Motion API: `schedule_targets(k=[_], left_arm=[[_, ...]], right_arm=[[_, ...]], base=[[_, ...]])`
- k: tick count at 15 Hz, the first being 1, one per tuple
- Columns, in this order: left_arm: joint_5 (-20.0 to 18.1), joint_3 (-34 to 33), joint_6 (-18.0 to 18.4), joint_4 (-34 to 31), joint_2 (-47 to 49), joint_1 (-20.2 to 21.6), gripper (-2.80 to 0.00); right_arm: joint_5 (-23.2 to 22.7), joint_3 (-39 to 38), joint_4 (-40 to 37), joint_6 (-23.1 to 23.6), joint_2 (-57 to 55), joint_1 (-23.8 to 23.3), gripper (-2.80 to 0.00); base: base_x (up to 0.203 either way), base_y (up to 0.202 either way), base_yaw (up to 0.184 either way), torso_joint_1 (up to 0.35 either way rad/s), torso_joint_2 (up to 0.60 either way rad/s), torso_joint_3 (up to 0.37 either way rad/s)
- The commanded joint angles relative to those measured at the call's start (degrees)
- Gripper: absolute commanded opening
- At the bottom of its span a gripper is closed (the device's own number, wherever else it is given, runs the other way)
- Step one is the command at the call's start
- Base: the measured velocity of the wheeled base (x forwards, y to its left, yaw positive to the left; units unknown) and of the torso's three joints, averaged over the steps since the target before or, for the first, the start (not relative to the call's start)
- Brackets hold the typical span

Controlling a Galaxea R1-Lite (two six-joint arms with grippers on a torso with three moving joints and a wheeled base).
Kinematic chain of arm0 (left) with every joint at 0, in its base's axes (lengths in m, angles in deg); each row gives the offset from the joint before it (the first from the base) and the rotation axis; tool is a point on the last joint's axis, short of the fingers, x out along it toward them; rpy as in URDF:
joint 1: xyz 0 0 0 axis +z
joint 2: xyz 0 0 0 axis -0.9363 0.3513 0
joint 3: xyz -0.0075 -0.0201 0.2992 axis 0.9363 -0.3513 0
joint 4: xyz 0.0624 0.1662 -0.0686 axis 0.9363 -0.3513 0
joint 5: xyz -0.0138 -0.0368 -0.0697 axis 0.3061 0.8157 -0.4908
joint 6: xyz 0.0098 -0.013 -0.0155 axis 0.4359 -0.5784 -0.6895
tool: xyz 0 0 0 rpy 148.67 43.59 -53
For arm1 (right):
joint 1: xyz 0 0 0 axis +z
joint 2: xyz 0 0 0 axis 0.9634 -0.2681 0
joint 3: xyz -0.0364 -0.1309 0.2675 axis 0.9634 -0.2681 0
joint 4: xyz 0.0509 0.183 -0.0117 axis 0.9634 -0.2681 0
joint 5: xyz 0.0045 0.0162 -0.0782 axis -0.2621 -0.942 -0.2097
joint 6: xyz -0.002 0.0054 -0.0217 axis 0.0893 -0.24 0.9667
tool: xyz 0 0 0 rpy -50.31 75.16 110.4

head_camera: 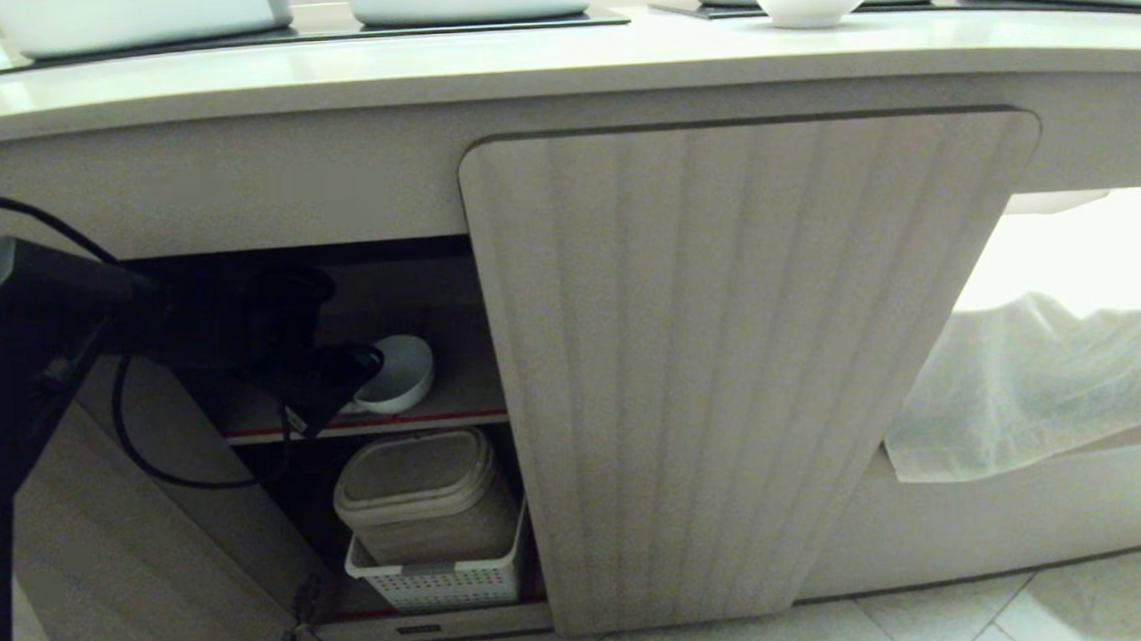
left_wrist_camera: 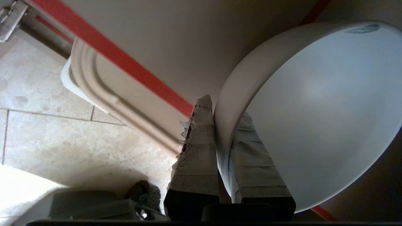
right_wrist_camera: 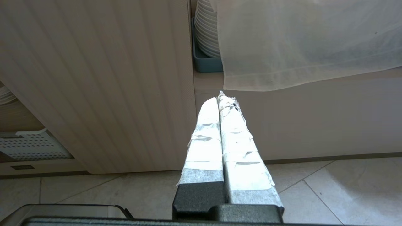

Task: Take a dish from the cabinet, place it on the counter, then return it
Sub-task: Put it back into the cabinet

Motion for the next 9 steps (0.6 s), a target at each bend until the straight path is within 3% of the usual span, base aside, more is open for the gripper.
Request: schedule_targets(k=[1, 9], left_arm=[[0.1, 1.4, -0.2, -0.2, 1.0, 0.0, -2.8], [2.7, 4.5, -2.7, -2.2, 3.7, 0.0, -2.8]], right_arm=[[0.0, 0.0, 0.0, 0.0, 0.0, 0.0, -2.8], [0.0, 0.0, 0.0, 0.0, 0.0, 0.0, -2.8]], base=[[0.0, 0.0, 0.0, 0.0, 0.0, 0.0], [0.0, 0.0, 0.0, 0.0, 0.0, 0.0]])
